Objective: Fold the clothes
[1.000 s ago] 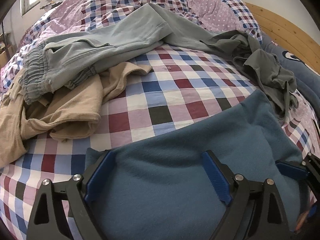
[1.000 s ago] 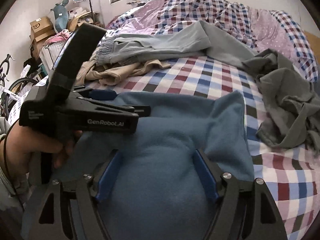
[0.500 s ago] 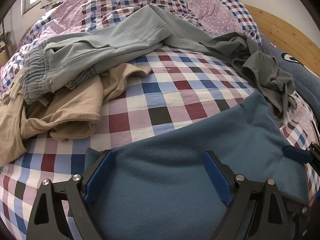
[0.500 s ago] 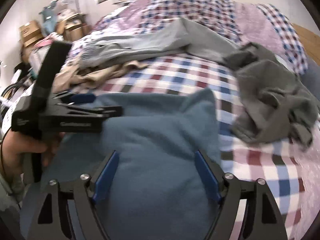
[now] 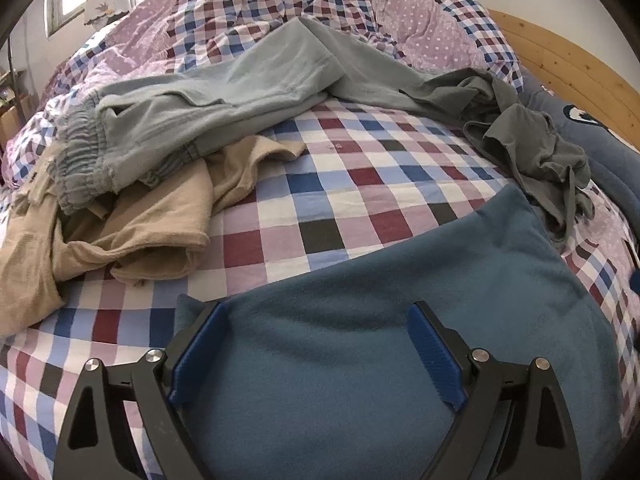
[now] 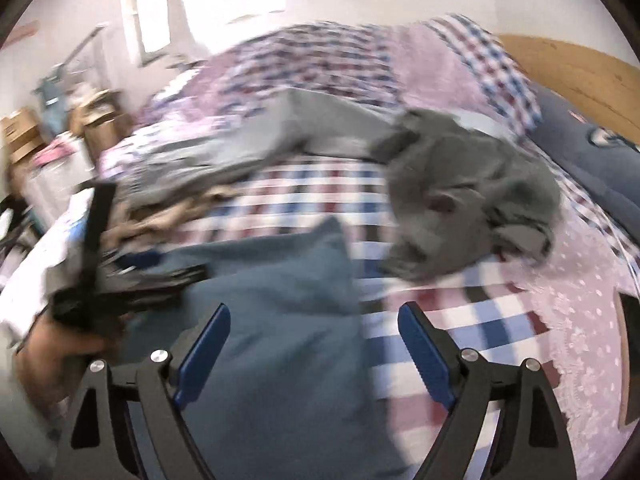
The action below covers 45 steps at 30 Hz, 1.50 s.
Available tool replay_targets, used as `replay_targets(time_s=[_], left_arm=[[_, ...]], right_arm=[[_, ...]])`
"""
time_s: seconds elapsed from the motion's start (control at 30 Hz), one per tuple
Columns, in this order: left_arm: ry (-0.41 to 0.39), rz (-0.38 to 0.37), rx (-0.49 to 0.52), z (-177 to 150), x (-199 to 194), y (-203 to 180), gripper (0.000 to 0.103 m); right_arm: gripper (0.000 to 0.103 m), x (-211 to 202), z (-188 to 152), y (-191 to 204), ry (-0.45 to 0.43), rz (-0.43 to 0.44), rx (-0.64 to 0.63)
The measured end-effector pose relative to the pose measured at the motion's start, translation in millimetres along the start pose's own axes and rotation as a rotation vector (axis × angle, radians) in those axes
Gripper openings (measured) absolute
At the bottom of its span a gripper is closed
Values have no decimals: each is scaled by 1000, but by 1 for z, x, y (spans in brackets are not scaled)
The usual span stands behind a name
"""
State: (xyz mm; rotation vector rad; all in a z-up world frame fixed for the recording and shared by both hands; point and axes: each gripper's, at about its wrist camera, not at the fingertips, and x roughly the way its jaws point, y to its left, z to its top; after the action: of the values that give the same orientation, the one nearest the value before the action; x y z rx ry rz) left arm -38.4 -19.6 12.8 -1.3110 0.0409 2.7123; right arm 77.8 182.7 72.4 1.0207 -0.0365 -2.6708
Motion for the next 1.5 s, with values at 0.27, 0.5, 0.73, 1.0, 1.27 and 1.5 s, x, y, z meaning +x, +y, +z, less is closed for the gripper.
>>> replay_targets(time_s=[0.27, 0.5, 0.73, 1.0, 1.27, 1.5], left_arm=[[-54, -91, -57, -3, -34, 1, 93], [-97, -194, 10, -8, -66, -21, 93], [-20, -126, 133, -34, -41, -49, 95], [-59, -108, 143, -40, -40, -51, 97], [-92, -58, 172, -48, -57, -59, 98], [-120, -65, 226, -80, -91, -74, 98]], right_arm=[[69, 6, -39, 76, 40, 105, -240], [64, 25, -61, 79, 69, 102, -282], [64, 24, -65, 78, 70, 93, -305], [65, 3, -85, 76, 87, 50, -319], [68, -21, -108, 66, 108, 33, -230], [69, -43, -122, 56, 128, 41, -153]])
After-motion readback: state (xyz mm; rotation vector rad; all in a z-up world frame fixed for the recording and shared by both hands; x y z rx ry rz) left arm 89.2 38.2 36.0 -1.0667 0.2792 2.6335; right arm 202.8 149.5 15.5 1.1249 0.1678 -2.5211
